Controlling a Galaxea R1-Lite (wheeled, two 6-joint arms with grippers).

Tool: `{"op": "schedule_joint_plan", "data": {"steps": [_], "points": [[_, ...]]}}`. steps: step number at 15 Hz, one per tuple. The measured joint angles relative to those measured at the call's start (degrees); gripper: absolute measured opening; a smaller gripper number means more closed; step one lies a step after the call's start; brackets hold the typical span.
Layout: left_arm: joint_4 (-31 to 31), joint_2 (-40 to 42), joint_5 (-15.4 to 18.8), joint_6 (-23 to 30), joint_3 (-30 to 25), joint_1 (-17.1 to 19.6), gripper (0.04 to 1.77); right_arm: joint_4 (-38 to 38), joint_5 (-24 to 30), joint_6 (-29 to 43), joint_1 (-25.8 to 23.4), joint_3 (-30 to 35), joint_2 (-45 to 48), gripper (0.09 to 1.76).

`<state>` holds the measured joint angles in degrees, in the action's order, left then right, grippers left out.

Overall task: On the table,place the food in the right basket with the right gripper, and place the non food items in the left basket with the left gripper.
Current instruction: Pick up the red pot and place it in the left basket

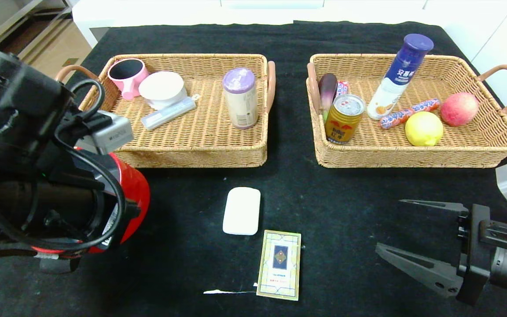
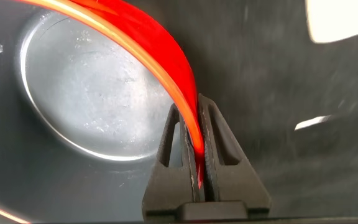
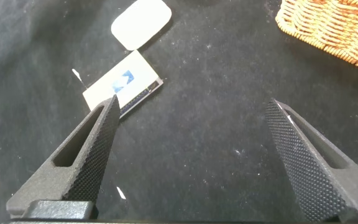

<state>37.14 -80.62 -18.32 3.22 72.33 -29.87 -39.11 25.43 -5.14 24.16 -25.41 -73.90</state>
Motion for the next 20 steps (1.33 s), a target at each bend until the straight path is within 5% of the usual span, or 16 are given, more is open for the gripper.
{"op": "schedule_joint_plan", "data": {"steps": [9,13,20], "points": [[-5.01,-5.3,-3.34,-5.41,19.54,0.52,0.18,-0.02,0.09,0.07,-0.16,-0.22,0.37,1.71],[-17.73,-10.05,-3.28,-9.3,22.36,0.44,0.18,-0.05,0.06,0.02,-0.46,-0.33,0.48,1.71],[-25.91,-18.08,-2.79,-10.07,26.54,1.62,0.18,-0.13,0.09,0.09,-0.88,-0.45,0.5,1.71]]}}
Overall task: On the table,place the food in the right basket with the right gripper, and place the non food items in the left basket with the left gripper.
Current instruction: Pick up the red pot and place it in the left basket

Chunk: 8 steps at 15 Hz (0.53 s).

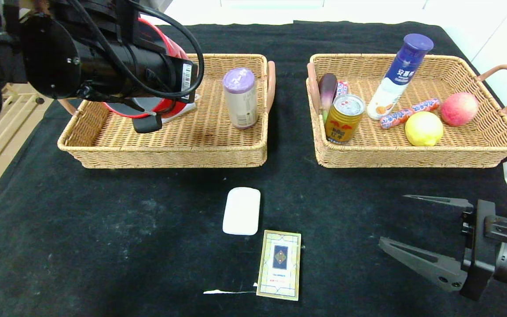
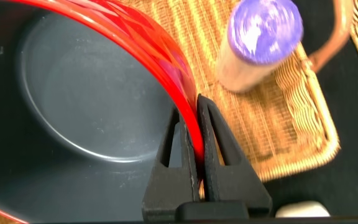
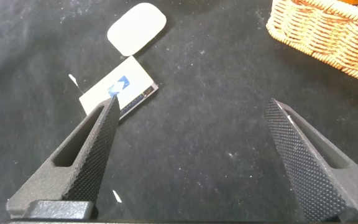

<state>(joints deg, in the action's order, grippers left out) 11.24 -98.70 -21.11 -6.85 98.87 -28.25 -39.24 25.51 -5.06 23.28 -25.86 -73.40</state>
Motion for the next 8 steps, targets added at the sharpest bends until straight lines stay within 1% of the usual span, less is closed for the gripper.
{"op": "schedule_joint_plan", "data": {"steps": [4,8], "points": [[-2.45,-3.21,0.04,0.0,0.63,0.99,0.18,0.0,0.0,-0.06,-0.5,-0.07,0.0,1.71],[-2.95,-5.0,0.09,0.32,0.69,1.29,0.18,0.0,0.0,-0.06,-0.71,-0.16,0.02,1.71]]}}
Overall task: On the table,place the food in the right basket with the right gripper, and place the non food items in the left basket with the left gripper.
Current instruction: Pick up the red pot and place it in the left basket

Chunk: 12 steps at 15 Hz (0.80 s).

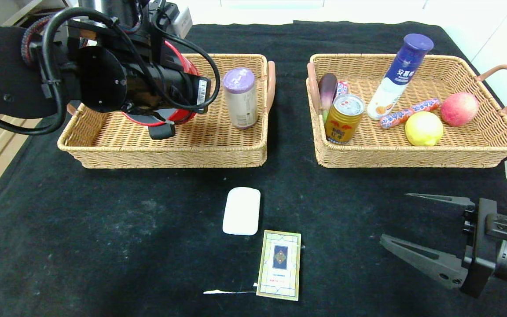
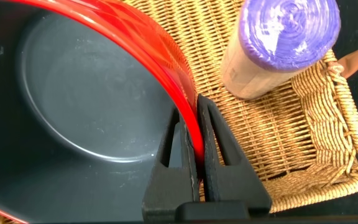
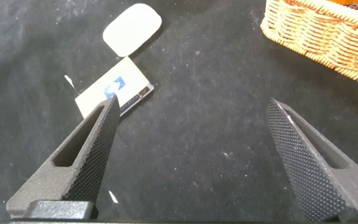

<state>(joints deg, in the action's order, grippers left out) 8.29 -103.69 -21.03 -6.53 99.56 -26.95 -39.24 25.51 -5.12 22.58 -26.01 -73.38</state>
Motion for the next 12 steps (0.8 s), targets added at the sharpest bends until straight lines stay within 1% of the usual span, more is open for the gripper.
{"op": "schedule_joint_plan", "data": {"steps": [4,5,6,9,12], "points": [[0.02,-0.57,-0.05,0.15,-0.5,0.61,0.18,-0.04,0.0,-0.02,-0.26,-0.09,0.11,1.71],[0.02,-0.59,-0.05,0.12,-0.61,0.72,0.23,-0.04,0.0,-0.02,-0.32,-0.09,0.15,1.71],[-0.05,-0.66,-0.09,0.17,-0.63,0.78,0.42,-0.04,0.0,0.0,-0.34,-0.09,0.15,1.71],[0.17,-0.68,-0.09,0.21,-0.69,0.78,0.83,-0.06,0.0,-0.02,-0.43,-0.16,0.17,1.71],[0.44,-0.63,-0.16,0.3,-0.69,0.77,1.11,-0.06,0.0,0.0,-0.45,-0.16,0.17,1.71]]}}
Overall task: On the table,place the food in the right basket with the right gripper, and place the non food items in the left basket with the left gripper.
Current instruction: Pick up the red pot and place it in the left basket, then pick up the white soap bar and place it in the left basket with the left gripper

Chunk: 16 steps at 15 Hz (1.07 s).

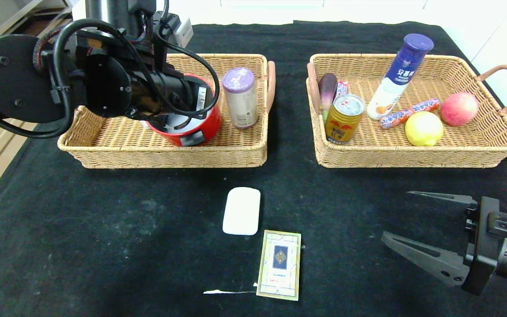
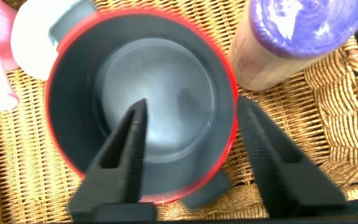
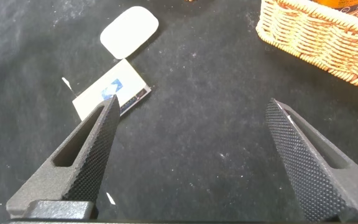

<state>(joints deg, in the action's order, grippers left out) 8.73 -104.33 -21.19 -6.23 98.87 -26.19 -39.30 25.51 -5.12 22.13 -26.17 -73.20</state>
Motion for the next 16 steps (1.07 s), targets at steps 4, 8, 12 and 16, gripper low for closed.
{"op": "schedule_joint_plan", "data": {"steps": [4,8,12,16], "points": [[0.61,0.99,-0.55,0.01,-0.61,-0.3,1.36,0.0,0.0,0.0,0.0,0.02,0.0,1.71],[6.23,3.94,-0.72,1.33,-2.8,-1.23,1.5,0.0,-0.02,0.0,-0.3,-0.06,-0.02,1.71],[13.85,9.09,-0.48,6.13,-5.32,-3.28,1.58,0.02,-0.02,-0.02,-0.66,-0.28,-0.09,1.71],[24.2,12.32,0.07,14.25,-5.34,-8.51,1.64,0.04,0.02,-0.02,-0.71,-0.28,-0.06,1.71]]}}
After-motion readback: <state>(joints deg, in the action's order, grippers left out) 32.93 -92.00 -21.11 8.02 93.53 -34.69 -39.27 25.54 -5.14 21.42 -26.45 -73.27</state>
